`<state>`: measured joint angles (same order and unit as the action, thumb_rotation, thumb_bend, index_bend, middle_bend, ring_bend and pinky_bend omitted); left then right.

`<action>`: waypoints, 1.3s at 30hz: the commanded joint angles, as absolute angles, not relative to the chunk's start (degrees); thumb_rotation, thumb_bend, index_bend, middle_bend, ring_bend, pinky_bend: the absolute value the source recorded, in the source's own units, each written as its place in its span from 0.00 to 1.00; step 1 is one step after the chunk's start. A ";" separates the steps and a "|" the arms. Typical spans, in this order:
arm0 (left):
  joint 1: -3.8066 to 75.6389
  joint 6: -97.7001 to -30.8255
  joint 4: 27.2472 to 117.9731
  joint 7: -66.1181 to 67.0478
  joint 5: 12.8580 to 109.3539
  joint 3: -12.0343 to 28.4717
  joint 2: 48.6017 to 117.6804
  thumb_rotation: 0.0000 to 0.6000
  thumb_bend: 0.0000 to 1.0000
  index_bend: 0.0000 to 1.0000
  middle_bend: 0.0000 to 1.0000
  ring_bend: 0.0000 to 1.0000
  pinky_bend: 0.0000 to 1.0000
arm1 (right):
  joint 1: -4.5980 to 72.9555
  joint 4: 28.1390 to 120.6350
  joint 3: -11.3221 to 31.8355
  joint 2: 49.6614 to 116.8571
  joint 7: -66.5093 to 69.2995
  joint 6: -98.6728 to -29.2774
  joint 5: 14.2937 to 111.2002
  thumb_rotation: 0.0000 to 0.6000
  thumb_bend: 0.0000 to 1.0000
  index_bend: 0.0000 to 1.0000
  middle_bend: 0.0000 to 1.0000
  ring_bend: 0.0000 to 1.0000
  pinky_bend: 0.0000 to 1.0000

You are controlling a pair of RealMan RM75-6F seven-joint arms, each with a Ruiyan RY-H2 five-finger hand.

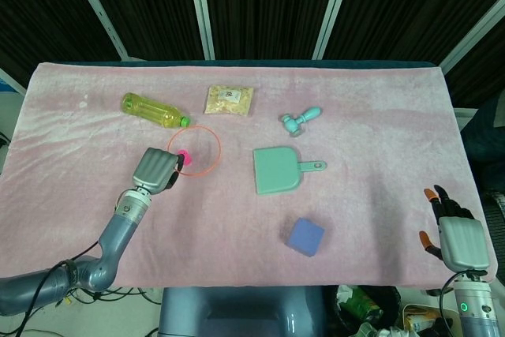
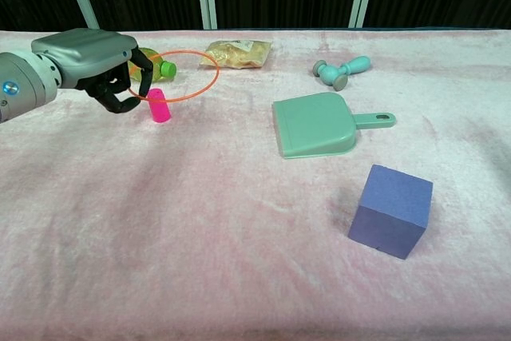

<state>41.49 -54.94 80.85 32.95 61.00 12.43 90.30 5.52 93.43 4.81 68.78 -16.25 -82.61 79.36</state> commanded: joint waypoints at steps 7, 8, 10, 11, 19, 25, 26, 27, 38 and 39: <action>41.97 -52.40 75.13 29.40 60.53 10.48 92.50 1.00 0.46 0.63 0.96 0.95 0.94 | 5.55 93.48 4.86 68.75 -16.32 -82.50 79.18 1.00 0.24 0.14 0.08 0.23 0.34; 42.03 -52.23 74.61 29.08 60.48 10.38 92.72 1.00 0.46 0.63 0.96 0.95 0.94 | 5.55 93.49 4.84 68.74 -16.33 -82.51 79.20 1.00 0.24 0.14 0.08 0.23 0.34; 42.11 -51.91 73.67 28.59 60.33 10.20 93.14 1.00 0.46 0.61 0.96 0.95 0.94 | 5.54 93.50 4.82 68.73 -16.31 -82.49 79.20 1.00 0.24 0.14 0.08 0.23 0.34; 42.14 -51.80 73.43 28.51 60.29 10.14 93.24 1.00 0.45 0.60 0.96 0.95 0.94 | 5.55 93.50 4.82 68.73 -16.32 -82.48 79.20 1.00 0.24 0.14 0.08 0.23 0.34; 42.75 -50.02 71.05 27.01 61.11 8.72 94.53 1.00 0.32 0.40 0.95 0.94 0.94 | 5.56 93.78 4.91 68.56 -16.61 -82.16 78.53 1.00 0.24 0.14 0.08 0.23 0.34; 42.83 -50.25 72.14 27.75 60.91 8.38 93.83 1.00 0.25 0.28 0.95 0.94 0.94 | 5.60 93.85 4.93 68.56 -16.69 -82.06 78.40 1.00 0.24 0.14 0.08 0.23 0.34; 42.83 -50.30 72.45 27.82 60.91 8.33 93.68 1.00 0.25 0.28 0.95 0.94 0.94 | 5.60 93.84 4.92 68.56 -16.69 -82.05 78.41 1.00 0.24 0.14 0.08 0.23 0.34; 42.82 -50.36 73.08 27.82 60.93 8.27 93.41 1.00 0.25 0.28 0.95 0.94 0.94 | 5.60 93.84 4.92 68.57 -16.70 -82.08 78.43 1.00 0.24 0.14 0.08 0.23 0.34; 40.25 -55.52 88.51 28.44 65.07 6.30 84.98 1.00 0.25 0.30 0.85 0.84 0.89 | 5.60 93.81 4.95 68.61 -16.84 -82.15 78.34 1.00 0.24 0.14 0.08 0.23 0.34; 39.99 -56.02 89.69 28.42 65.48 6.16 84.30 1.00 0.25 0.30 0.79 0.78 0.85 | 5.59 93.81 4.95 68.62 -16.86 -82.16 78.35 1.00 0.24 0.14 0.08 0.23 0.34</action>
